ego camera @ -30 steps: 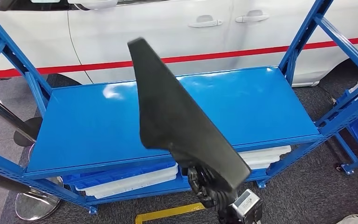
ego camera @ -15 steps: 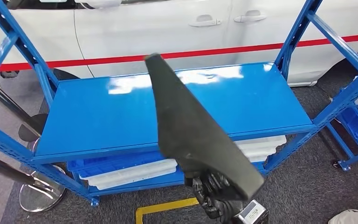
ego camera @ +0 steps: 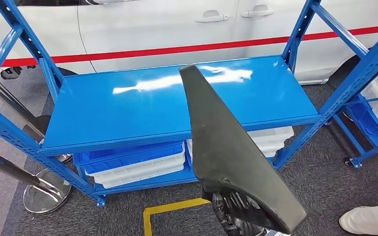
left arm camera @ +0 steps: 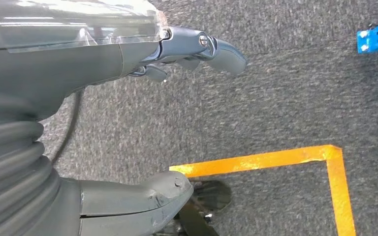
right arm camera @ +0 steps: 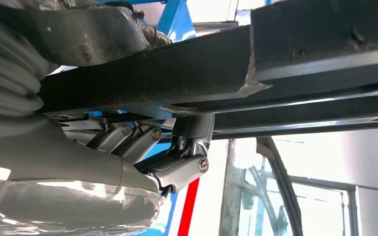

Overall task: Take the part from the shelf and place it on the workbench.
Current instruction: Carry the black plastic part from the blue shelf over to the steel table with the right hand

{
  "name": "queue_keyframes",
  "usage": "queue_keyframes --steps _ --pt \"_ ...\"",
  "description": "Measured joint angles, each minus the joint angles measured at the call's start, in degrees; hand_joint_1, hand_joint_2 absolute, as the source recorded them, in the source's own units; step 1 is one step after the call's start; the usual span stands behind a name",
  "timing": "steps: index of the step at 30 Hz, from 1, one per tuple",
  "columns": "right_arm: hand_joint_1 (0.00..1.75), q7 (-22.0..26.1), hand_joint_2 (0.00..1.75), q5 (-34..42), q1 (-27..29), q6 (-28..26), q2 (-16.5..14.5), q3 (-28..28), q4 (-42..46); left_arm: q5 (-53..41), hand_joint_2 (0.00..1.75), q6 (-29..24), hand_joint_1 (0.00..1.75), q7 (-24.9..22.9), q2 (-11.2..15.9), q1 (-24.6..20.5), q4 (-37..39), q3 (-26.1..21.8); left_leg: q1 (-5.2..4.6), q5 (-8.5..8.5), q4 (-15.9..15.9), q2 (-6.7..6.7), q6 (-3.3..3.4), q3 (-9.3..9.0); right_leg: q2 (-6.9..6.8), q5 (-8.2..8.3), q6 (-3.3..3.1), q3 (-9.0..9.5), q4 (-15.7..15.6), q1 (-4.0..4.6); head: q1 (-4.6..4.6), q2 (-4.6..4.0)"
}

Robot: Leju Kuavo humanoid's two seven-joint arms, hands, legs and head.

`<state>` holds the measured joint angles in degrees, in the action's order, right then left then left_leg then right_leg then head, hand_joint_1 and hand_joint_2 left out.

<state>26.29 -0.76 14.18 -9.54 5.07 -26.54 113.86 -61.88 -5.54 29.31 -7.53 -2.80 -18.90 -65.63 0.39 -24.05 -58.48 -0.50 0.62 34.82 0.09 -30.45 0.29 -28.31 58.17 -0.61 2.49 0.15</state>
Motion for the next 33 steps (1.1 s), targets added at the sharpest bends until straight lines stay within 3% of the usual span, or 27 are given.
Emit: queue_keyframes --steps 2,5,6,7,8,9,11,13,14,16,17,18,20,21,22,23,24,25,26,28,29,31,32,33 --pt "1.75 -0.02 1.75 0.16 0.03 -0.35 0.17 -0.02 0.01 -0.19 1.75 -0.05 0.00 -0.21 0.11 0.07 0.05 -0.02 0.15 -1.29 -1.04 0.12 -0.58 0.86 -0.23 1.11 -1.12 -1.06 -0.28 -0.13 0.00 0.00" --pt "1.75 -0.03 1.75 0.26 0.14 -0.51 0.29 -0.05 0.00 -0.44 1.75 -0.06 0.00 -0.35 0.28 0.16 0.19 -0.02 0.34 -9.17 -9.34 0.19 -1.13 3.51 -0.44 3.23 -2.17 -3.56 -0.39 -0.04 -0.01 0.00" --pt "1.75 -0.04 1.75 0.27 0.19 -0.51 0.31 -0.05 -0.01 -0.45 1.75 -0.06 0.00 -0.35 0.36 0.16 0.21 -0.02 0.35 -11.12 -12.87 0.19 -1.24 4.17 -0.46 3.89 -2.22 -4.48 -0.29 0.10 -0.01 0.00" --pt "1.75 -0.04 1.75 0.27 0.21 -0.52 0.33 -0.06 -0.01 -0.45 1.75 -0.07 0.00 -0.35 0.43 0.15 0.22 -0.02 0.34 -11.66 -15.27 0.19 -1.27 4.18 -0.49 4.51 -2.23 -5.42 -0.13 0.23 0.00 0.00" --pt "1.75 -0.04 1.75 0.27 0.22 -0.60 0.35 -0.06 -0.01 -0.46 1.75 -0.07 0.00 -0.37 0.46 0.15 0.22 -0.02 0.33 -10.90 -15.90 0.19 -1.20 3.30 -0.53 5.08 -2.20 -6.38 0.10 0.33 -0.01 0.00" --pt "1.75 -0.04 1.75 0.29 0.22 -0.73 0.36 -0.06 -0.01 -0.48 1.75 -0.08 0.00 -0.41 0.50 0.14 0.23 -0.02 0.31 -9.30 -14.39 0.19 -1.03 1.36 -0.55 5.60 -2.13 -7.31 0.38 0.41 -0.01 0.00" --pt "1.75 -0.04 1.75 0.37 0.23 -1.16 0.39 -0.07 -0.01 -0.59 1.75 -0.10 0.00 -0.61 0.60 0.04 0.25 -0.02 0.15 -7.30 -6.58 0.22 -0.35 -4.89 -0.56 6.56 -1.87 -8.75 0.96 0.54 -0.02 0.00" --pt "1.75 -0.03 1.75 0.48 0.28 -1.64 0.43 -0.09 -0.01 -0.77 1.75 -0.19 0.00 -0.87 0.81 -0.11 0.28 -0.02 -0.17 -7.95 0.53 0.26 0.27 -9.61 -0.61 7.51 -1.31 -9.24 1.14 0.59 0.00 0.00" --pt "1.75 -0.02 1.75 0.51 0.32 -1.85 0.45 -0.11 -0.01 -0.82 1.75 -0.23 0.00 -1.00 0.93 -0.15 0.30 -0.03 -0.37 -8.33 2.01 0.27 0.51 -10.31 -0.66 8.03 -0.94 -9.24 1.02 0.54 0.00 0.00" --pt "1.75 0.01 1.75 0.56 0.52 -2.31 0.57 -0.14 -0.01 -0.83 1.75 -0.29 0.00 -1.19 1.06 -0.10 0.38 -0.06 -0.39 -7.30 2.83 0.19 1.10 -9.89 -0.65 8.83 -0.13 -9.34 0.68 0.42 0.01 0.00" --pt "1.75 0.02 1.75 0.59 0.71 -2.65 0.64 -0.15 0.00 -0.87 1.75 -0.29 0.00 -1.25 1.11 -0.10 0.42 -0.08 -0.27 -6.54 2.99 0.08 1.50 -9.33 -0.53 7.90 0.22 -9.71 1.13 0.36 0.03 0.00" --pt "1.75 0.03 1.75 0.68 0.97 -3.00 0.72 -0.14 0.01 -0.97 1.75 -0.29 0.00 -1.29 1.19 -0.09 0.46 -0.10 -0.11 -5.68 3.20 -0.05 1.90 -8.60 -0.39 5.77 0.56 -10.25 2.48 0.31 0.03 0.00" --pt "1.75 0.13 1.75 1.29 1.60 -3.52 0.91 -0.13 0.02 -1.26 1.75 -0.33 0.00 -1.40 1.31 -0.09 0.51 -0.14 -0.04 -4.17 3.23 -0.36 2.42 -6.83 -0.21 -0.58 1.20 -11.76 8.33 0.05 0.02 0.00" --pt "1.75 0.23 1.75 1.91 1.94 -3.54 1.03 -0.13 0.02 -1.39 1.75 -0.37 0.00 -1.52 1.36 -0.05 0.52 -0.17 -0.06 -3.49 3.14 -0.58 2.48 -5.94 -0.20 -2.83 1.51 -12.38 12.01 -0.09 0.02 0.00" --pt "1.75 0.42 1.75 2.66 2.31 -3.46 1.16 -0.11 0.02 -1.52 1.75 -0.40 0.00 -1.67 1.39 0.00 0.53 -0.24 -0.07 -2.85 2.96 -0.88 2.44 -5.03 -0.20 -3.61 1.80 -12.58 14.98 -0.24 0.01 0.00" --pt "1.75 0.66 1.75 3.40 2.73 -3.37 1.31 -0.08 0.02 -1.61 1.75 -0.43 0.00 -1.85 1.42 0.06 0.54 -0.32 -0.06 -2.30 2.68 -1.25 2.32 -4.07 -0.22 -2.97 2.04 -11.98 16.39 -0.41 0.01 0.00" --pt "1.75 0.91 1.75 3.99 3.17 -3.30 1.42 -0.04 0.02 -1.67 1.75 -0.45 0.00 -2.04 1.44 0.13 0.55 -0.39 -0.02 -1.86 2.29 -1.65 2.15 -3.12 -0.36 -1.48 2.23 -10.38 15.78 -0.58 0.02 0.00" --pt "1.75 1.15 1.75 4.35 3.61 -3.36 1.51 0.02 0.02 -1.70 1.75 -0.45 0.00 -2.20 1.45 0.20 0.57 -0.47 0.03 -1.53 1.80 -2.06 1.92 -2.24 -0.76 0.08 2.36 -7.74 13.08 -0.73 0.01 0.00" --pt "1.75 1.32 1.75 4.53 3.97 -3.52 1.57 0.11 0.02 -1.70 1.75 -0.46 0.00 -2.32 1.50 0.27 0.60 -0.55 0.01 -1.31 1.22 -2.48 1.66 -1.50 -1.76 0.62 2.42 -4.47 8.92 -0.80 0.01 0.00" --pt "1.75 1.49 1.75 4.63 4.49 -3.91 1.64 0.29 0.13 -1.70 1.75 -0.47 0.00 -2.42 1.63 0.36 0.68 -0.77 -0.10 -0.98 0.28 -3.31 1.06 -0.72 -3.45 -0.23 1.74 0.33 1.77 -0.44 -0.01 0.00" --pt "1.75 1.56 1.75 4.65 4.72 -4.04 1.67 0.37 0.23 -1.70 1.75 -0.48 0.00 -2.42 1.70 0.36 0.73 -0.91 -0.18 -0.74 0.06 -3.80 0.71 -0.60 -3.77 -0.84 1.17 1.17 0.05 -0.21 -0.02 0.00" --pt "1.75 1.71 1.75 4.64 5.28 -4.30 1.69 0.47 0.42 -1.84 1.75 -0.48 0.00 -2.40 1.75 0.34 0.82 -1.13 -0.08 -0.29 -0.02 -4.55 -0.12 -0.46 -2.96 -0.22 -0.17 0.50 -0.42 -0.04 -0.02 0.00" --pt "1.75 1.78 1.75 4.58 5.55 -4.52 1.68 0.53 0.48 -2.01 1.75 -0.47 0.00 -2.40 1.73 0.35 0.85 -1.19 0.03 -0.93 -0.44 -4.14 -0.54 -0.13 -2.51 0.41 -0.80 -0.11 -0.48 -0.07 -0.03 0.00" --pt "1.75 1.77 1.75 4.46 5.80 -4.80 1.65 0.60 0.53 -2.23 1.75 -0.43 0.00 -2.39 1.67 0.43 0.86 -1.23 0.14 -2.75 -1.71 -3.22 -0.88 0.43 -2.08 1.15 -1.37 -0.88 -0.58 -0.09 -0.02 0.00"
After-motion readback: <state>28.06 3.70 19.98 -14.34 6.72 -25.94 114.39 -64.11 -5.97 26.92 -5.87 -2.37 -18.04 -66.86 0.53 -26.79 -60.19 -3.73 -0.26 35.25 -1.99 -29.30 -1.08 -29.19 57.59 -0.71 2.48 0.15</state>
